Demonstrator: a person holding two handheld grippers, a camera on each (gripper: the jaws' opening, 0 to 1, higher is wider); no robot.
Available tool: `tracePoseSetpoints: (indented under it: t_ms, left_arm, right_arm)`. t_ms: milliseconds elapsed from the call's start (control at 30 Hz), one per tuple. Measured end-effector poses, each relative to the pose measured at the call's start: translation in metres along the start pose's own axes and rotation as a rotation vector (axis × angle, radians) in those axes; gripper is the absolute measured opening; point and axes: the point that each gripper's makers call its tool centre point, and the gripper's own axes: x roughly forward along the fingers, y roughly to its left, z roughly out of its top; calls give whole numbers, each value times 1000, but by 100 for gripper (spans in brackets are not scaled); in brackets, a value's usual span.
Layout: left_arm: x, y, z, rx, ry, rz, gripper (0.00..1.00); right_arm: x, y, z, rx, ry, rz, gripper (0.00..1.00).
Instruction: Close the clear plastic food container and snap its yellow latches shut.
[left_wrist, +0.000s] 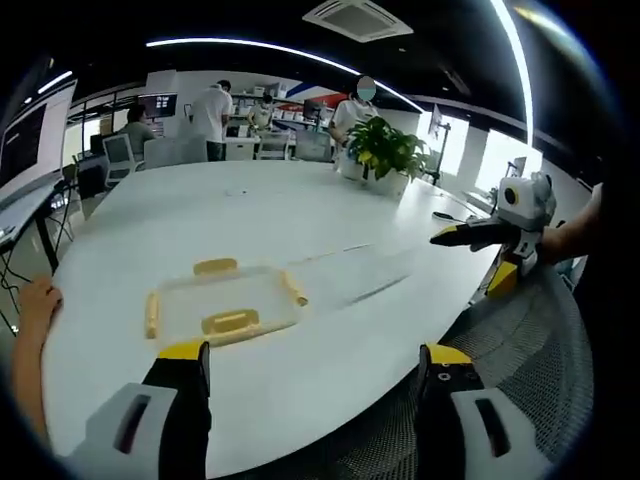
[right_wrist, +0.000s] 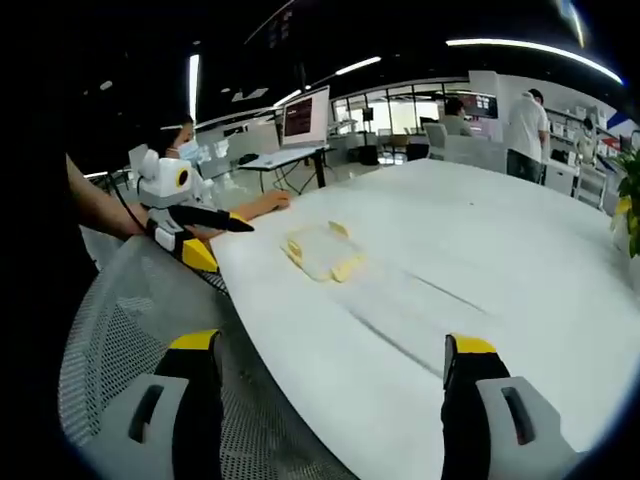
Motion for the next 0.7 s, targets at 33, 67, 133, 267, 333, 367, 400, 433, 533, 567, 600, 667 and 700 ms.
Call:
tracePoseSetpoints:
  t_ms: [33, 67, 133, 267, 333, 367, 400, 433, 533, 567, 600, 667, 700]
  left_arm:
    - [0, 1, 0, 1, 1, 3, 83]
    - [0, 1, 0, 1, 0, 3, 83]
    - [0, 2, 1, -3, -3, 7, 83]
    - [-1, 4, 1, -9, -4, 12, 83]
    - [-1, 3, 1, -7, -2, 9, 82]
    - [-1, 3, 1, -2, 3, 5, 82]
    - [-1, 2, 0, 1, 7, 3, 82]
    - [-1, 2, 1, 4, 5, 3, 81]
    - [-1, 3, 1, 4, 5, 6, 81]
    - [-1, 3, 1, 4, 6, 6, 81]
    - [-1, 4, 1, -1, 6, 5, 80]
    - [-1, 3, 2, -3, 1, -1, 80]
    - [-1, 3, 3, -4, 2, -4, 80]
  right_arm:
    - [0, 1, 0, 4, -1, 6, 90]
    - [0, 1, 0, 4, 2, 8, 89]
    - [0, 1, 0, -1, 0, 7, 89]
    - [0, 1, 2, 2, -6, 9, 88]
    - [0, 1, 2, -1, -4, 9, 88]
    - [0, 2, 3, -6, -5, 9, 88]
    - [0, 2, 3, -10, -5, 11, 88]
    - [0, 3, 4, -16, -8, 14, 88]
    - [0, 7, 5, -18, -2, 27, 87]
    - [0, 7, 6, -19, -5, 27, 87]
    - [0, 7, 7, -23, -5, 27, 87]
    - [-1, 6, 8, -19, -8, 28, 87]
    - [-1, 6, 9, -20, -9, 25, 86]
